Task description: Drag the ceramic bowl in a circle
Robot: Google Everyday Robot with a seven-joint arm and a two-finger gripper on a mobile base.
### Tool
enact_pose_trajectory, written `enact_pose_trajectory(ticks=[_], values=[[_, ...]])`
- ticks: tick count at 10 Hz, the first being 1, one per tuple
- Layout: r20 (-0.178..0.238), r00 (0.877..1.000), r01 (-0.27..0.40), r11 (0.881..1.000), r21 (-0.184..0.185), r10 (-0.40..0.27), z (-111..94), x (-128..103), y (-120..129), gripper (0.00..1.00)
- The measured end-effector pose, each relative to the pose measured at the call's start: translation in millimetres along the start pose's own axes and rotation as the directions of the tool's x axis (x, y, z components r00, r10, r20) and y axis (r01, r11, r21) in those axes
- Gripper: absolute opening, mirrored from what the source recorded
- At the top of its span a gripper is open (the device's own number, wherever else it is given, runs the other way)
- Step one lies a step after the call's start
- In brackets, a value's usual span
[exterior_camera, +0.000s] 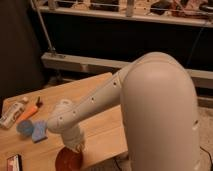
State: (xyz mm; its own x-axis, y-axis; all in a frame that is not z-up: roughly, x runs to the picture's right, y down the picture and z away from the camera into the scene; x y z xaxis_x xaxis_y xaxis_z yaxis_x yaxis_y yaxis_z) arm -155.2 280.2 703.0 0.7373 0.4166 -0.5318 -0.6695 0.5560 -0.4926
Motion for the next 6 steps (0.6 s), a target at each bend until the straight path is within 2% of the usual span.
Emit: enact_pose_trajectory(ticks=[3, 6], values=[[0.041, 0.999, 0.004, 1.0, 0.01, -0.004, -1.5, -50.9, -2.0, 0.0], [0.074, 0.997, -0.015, 0.998, 0.057, 0.011, -8.5, -103.8, -22.6, 0.0]])
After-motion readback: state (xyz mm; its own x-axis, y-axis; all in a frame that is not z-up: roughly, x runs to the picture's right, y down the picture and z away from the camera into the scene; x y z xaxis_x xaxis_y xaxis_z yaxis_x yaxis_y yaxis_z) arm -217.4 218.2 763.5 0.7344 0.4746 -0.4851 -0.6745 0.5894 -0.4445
